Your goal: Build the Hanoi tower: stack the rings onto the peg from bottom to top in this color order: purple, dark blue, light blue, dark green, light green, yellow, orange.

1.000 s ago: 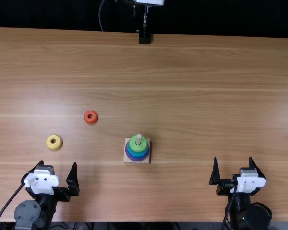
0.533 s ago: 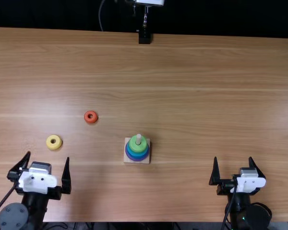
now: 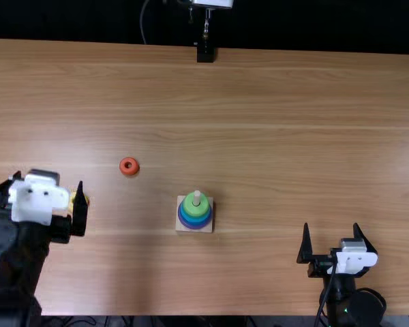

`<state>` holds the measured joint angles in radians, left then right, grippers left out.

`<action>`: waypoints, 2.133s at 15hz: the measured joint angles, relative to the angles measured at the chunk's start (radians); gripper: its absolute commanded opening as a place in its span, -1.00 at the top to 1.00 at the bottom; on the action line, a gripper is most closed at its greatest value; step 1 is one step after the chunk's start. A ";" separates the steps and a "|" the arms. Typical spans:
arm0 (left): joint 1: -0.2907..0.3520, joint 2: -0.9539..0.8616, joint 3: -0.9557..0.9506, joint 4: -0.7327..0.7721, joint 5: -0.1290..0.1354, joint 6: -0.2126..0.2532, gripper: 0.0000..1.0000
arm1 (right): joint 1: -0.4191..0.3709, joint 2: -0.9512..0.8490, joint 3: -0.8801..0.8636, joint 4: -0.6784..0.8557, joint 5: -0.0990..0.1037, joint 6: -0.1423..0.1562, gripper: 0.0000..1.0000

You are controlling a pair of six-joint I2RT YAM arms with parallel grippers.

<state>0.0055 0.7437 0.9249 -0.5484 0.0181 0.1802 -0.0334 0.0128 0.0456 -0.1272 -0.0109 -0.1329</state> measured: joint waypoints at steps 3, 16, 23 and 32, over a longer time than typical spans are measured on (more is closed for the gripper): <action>0.029 0.192 0.103 -0.126 -0.011 -0.002 -1.00 | 0.000 0.000 0.000 0.000 0.000 0.000 -1.00; 0.079 0.830 0.192 -0.366 -0.040 -0.181 -1.00 | 0.000 0.000 0.000 0.000 0.000 0.000 -1.00; 0.079 0.899 0.201 -0.166 -0.040 -0.180 -1.00 | 0.000 0.000 0.000 0.000 0.000 0.000 -1.00; 0.079 1.009 0.201 -0.180 -0.039 -0.181 -1.00 | 0.000 0.000 0.000 0.000 0.000 0.000 -1.00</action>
<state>0.0849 1.7531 1.1255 -0.7288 -0.0212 -0.0006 -0.0338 0.0128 0.0452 -0.1272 -0.0105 -0.1326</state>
